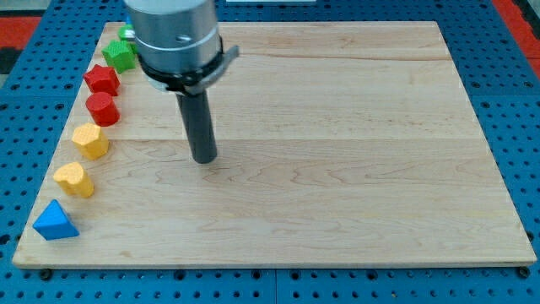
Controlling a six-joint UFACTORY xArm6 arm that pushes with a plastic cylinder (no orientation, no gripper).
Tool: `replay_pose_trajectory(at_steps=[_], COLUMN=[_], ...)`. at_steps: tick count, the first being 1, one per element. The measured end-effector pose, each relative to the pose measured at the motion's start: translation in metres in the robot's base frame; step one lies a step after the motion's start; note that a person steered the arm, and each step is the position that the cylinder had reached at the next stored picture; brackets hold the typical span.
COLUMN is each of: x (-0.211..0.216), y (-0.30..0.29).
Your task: Slightly push the blue triangle to the right side on the board
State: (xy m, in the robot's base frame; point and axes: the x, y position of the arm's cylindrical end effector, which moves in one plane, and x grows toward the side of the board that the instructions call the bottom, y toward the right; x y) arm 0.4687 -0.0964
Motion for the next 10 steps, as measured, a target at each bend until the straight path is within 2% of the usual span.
replay_pose_trajectory(at_steps=[1, 2, 3, 4, 5, 7, 8, 9, 10], x=[-0.004, 0.114, 0.149, 0.150, 0.146, 0.142, 0.115, 0.064, 0.048], y=[0.008, 0.016, -0.018, -0.130, -0.204, -0.207, -0.203, -0.192, -0.208])
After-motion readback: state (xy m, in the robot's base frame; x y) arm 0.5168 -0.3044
